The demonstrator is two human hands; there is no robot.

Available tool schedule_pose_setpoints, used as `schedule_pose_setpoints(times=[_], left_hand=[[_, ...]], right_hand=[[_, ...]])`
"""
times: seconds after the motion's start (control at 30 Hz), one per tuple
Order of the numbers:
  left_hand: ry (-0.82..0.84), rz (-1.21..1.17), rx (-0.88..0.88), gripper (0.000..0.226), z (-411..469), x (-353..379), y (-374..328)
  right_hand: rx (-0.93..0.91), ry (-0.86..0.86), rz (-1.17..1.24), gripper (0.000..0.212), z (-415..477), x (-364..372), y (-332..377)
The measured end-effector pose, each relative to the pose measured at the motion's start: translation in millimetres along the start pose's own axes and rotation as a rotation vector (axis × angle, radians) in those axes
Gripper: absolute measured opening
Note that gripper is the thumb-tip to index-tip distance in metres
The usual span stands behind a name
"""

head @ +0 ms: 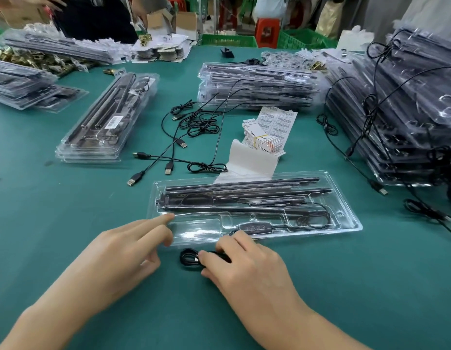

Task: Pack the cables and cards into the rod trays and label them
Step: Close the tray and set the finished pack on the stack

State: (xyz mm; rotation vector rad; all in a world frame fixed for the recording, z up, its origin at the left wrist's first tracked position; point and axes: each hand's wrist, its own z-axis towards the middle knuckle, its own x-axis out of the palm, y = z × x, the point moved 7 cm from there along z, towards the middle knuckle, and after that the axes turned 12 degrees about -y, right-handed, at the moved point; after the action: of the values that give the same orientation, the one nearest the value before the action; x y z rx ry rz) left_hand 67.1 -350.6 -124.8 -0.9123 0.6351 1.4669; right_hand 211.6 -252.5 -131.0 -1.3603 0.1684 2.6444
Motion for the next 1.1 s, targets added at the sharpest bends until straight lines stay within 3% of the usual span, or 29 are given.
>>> schedule_pose_setpoints(times=[0.1, 0.3, 0.5, 0.8, 1.1], left_hand=[[-0.08, -0.005, 0.001, 0.018, -16.3, 1.1, 5.4], [-0.124, -0.041, 0.054, 0.016, -33.4, -0.5, 12.1], [-0.21, -0.043, -0.031, 0.016, -31.5, 2.3, 10.0], [-0.144, -0.071, -0.127, 0.016, -26.2, 1.2, 9.8], [-0.105, -0.083, -0.207, 0.016, -21.4, -3.6, 10.3]], right_hand=[[0.028, 0.069, 0.046, 0.022, -1.9, 2.8, -0.1], [-0.046, 0.041, 0.001, 0.044, -8.0, 7.0, -0.9], [-0.16, -0.115, -0.003, 0.02, -12.3, 1.8, 8.3], [-0.088, -0.059, 0.034, 0.029, -12.8, 8.4, 9.3], [-0.106, -0.047, 0.031, 0.023, -17.8, 13.6, 12.9]])
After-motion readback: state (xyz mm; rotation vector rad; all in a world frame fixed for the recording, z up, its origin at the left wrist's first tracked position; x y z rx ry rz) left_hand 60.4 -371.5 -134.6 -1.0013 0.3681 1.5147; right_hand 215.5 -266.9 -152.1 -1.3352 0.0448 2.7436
